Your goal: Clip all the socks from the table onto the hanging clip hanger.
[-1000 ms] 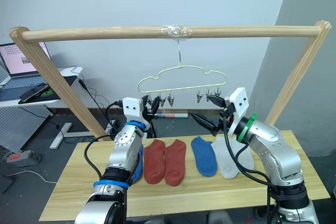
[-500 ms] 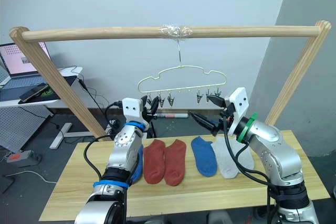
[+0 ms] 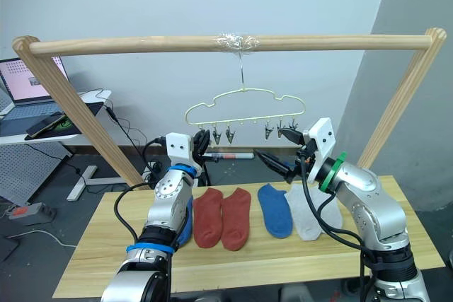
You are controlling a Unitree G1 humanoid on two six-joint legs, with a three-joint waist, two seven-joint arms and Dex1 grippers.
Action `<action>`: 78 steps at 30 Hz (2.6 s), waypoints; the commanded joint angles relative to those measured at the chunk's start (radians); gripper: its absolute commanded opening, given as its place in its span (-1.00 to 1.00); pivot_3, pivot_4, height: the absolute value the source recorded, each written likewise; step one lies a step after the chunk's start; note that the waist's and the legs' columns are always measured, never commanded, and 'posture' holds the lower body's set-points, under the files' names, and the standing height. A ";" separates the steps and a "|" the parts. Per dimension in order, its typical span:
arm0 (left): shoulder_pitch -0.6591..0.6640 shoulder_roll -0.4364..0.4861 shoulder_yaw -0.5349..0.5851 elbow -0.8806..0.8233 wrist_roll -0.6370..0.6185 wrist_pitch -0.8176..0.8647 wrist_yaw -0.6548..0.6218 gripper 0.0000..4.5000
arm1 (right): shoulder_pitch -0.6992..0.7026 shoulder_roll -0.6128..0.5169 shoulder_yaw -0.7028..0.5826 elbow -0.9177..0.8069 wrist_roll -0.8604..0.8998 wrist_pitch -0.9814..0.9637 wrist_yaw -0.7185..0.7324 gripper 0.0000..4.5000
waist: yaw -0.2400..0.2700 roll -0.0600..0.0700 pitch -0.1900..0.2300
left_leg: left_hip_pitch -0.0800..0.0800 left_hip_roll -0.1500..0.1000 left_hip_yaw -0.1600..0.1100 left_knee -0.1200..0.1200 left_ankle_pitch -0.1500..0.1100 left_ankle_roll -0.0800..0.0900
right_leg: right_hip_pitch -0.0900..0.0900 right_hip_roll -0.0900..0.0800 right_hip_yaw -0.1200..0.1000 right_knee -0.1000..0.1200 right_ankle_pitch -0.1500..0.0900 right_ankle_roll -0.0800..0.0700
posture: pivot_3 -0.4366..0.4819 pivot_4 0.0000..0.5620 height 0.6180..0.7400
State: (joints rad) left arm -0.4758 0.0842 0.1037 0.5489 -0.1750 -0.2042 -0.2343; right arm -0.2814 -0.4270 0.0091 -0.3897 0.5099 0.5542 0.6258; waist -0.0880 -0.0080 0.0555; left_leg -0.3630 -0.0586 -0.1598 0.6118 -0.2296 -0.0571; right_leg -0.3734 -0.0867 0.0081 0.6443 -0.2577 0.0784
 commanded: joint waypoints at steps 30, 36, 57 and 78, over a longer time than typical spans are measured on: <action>0.154 0.076 -0.015 -0.336 0.033 0.187 -0.021 -0.94 | -0.106 0.068 0.018 1.074 -0.507 -0.279 -0.416 1.00 | 0.004 -0.002 0.014 | 0.003 0.000 0.002 0.000 0.000 0.001 | 0.001 0.001 0.003 0.002 0.000 0.000 | -0.15 -0.72 1.00; 0.184 0.071 -0.013 -0.365 0.032 0.204 -0.012 -0.94 | -0.048 0.108 -0.014 1.015 -0.482 -0.243 -0.440 1.00 | 0.005 -0.002 0.018 | 0.003 0.000 0.003 0.000 0.000 0.001 | 0.001 0.001 0.004 0.001 0.000 0.000 | -0.15 -0.69 1.00; 0.170 0.067 -0.011 -0.349 0.035 0.206 0.001 -0.94 | -0.006 0.149 -0.066 0.985 -0.454 -0.165 -0.442 -0.80 | 0.006 -0.001 0.024 | 0.004 0.000 0.004 0.000 0.000 0.001 | 0.002 0.001 0.005 0.002 0.000 0.000 | -0.14 -0.69 1.00; 0.131 0.120 0.225 -0.507 -0.628 0.892 -0.138 -0.94 | 0.225 -0.075 0.052 -0.051 -0.153 0.217 -0.018 -0.98 | 0.000 -0.005 0.056 | 0.001 0.003 0.003 -0.001 0.000 0.000 | -0.001 0.002 0.002 0.000 0.000 0.000 | -0.23 -0.63 1.00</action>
State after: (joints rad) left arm -0.3469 0.1845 0.2747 0.0616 -0.7027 0.5722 -0.3838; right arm -0.0277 -0.5106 0.0464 -0.3743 0.2979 0.7067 0.5861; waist -0.0880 -0.0135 0.1115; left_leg -0.3625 -0.0553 -0.1573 0.6108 -0.2299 -0.0571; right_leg -0.3747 -0.0846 0.0106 0.6445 -0.2578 0.0787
